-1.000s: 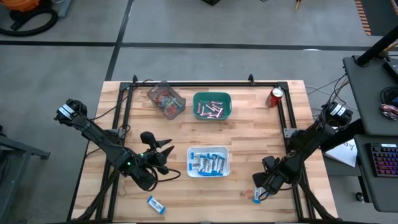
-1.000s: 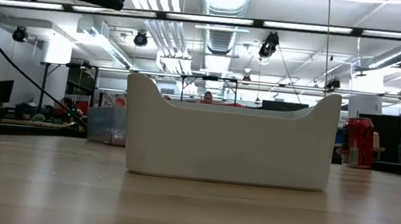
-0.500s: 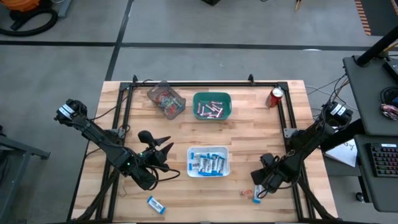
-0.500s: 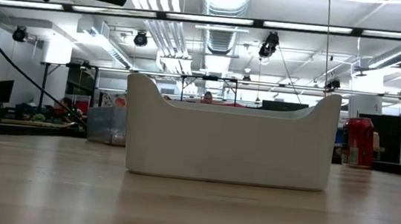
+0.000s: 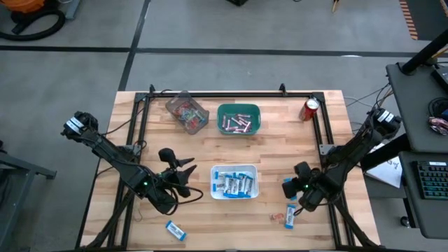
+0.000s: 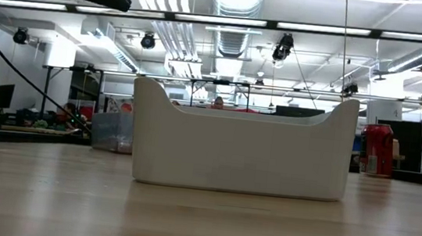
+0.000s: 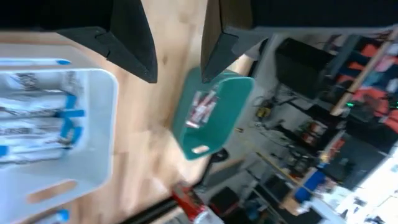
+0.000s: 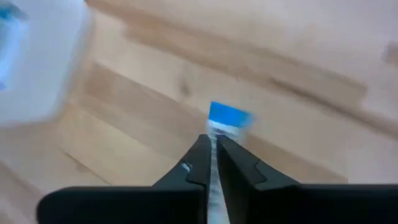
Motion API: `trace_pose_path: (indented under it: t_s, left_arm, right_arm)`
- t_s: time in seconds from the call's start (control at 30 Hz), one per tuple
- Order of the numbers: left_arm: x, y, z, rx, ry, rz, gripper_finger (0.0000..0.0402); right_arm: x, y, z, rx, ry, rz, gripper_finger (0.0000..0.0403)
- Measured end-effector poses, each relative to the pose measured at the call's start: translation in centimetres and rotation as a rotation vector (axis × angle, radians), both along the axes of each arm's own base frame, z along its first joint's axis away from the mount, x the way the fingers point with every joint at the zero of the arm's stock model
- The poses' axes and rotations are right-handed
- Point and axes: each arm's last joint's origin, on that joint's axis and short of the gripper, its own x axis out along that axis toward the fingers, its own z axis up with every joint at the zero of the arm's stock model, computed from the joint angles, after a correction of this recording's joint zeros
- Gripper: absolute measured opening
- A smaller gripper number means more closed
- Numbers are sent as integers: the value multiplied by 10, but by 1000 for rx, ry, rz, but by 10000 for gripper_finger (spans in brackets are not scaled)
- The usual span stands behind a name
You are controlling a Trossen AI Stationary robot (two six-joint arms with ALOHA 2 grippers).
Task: Sort candy
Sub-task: Put the white chocolate bar into the white bin
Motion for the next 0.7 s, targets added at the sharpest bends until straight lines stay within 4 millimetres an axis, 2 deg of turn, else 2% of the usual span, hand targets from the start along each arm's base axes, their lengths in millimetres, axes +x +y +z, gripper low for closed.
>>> trace_pose_path:
  t_s: [0.17, 0.33, 0.6, 0.7]
  left_arm:
    - [0, -1, 0, -24, 14, -18, 87]
    - [0, -1, 0, -23, 15, -19, 78]
    - [1, -4, -3, -88, 83, -102, 77]
    - [2, -5, -5, -100, 95, -138, 77]
  right_arm:
    - [-4, -7, 11, -48, -62, 14, 9]
    - [-6, -11, 14, -68, -50, 35, 9]
    - [-1, -3, 10, -206, -14, 377, 9]
    - [-3, 1, 2, -296, -62, 419, 9]
